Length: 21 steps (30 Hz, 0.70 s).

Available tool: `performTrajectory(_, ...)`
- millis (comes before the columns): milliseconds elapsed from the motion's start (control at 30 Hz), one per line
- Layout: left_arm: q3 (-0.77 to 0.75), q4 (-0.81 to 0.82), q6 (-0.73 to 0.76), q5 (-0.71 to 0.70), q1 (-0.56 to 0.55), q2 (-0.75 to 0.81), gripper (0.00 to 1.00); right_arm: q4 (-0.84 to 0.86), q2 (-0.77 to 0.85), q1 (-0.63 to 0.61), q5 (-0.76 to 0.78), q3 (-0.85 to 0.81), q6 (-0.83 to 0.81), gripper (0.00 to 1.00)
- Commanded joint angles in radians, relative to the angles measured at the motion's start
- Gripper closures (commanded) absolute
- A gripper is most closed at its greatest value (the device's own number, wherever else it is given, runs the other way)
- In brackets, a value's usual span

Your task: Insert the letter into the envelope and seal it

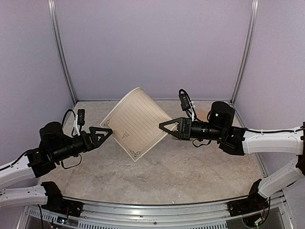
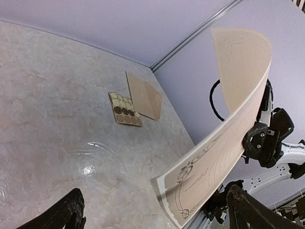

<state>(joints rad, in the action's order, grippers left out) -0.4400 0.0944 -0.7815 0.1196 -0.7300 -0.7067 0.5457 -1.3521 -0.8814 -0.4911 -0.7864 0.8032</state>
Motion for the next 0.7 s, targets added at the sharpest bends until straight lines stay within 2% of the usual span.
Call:
performTrajectory(0, 0.012, 0.194, -0.008, 0.109, -0.005, 0.014, 0.01, 0.078, 0.067, 0.001, 0.045, 0.024, -0.011, 0.93)
performTrajectory(300, -0.091, 0.346, 0.035, 0.117, -0.144, -0.143, 0.01, 0.216, 0.111, -0.001, -0.003, 0.061, 0.052, 0.91)
performTrajectory(333, -0.101, 0.37, 0.038, 0.123, -0.157, -0.172, 0.04, 0.22, 0.111, -0.002, -0.004, 0.063, 0.054, 0.91)
performTrajectory(400, -0.12, 0.41, 0.042, 0.133, -0.173, -0.213, 0.18, 0.233, 0.112, -0.003, -0.004, 0.07, 0.058, 0.91)
performTrajectory(533, -0.112, 0.468, 0.029, 0.136, -0.186, -0.255, 0.63, 0.244, 0.132, -0.001, 0.034, 0.1, 0.067, 0.91)
performTrajectory(567, -0.107, 0.472, 0.026, 0.136, -0.187, -0.258, 0.72, 0.244, 0.139, -0.001, 0.045, 0.109, 0.068, 0.9)
performTrajectory(667, -0.103, 0.453, 0.029, 0.141, -0.187, -0.257, 0.89, 0.228, 0.148, -0.001, 0.058, 0.116, 0.062, 0.9)
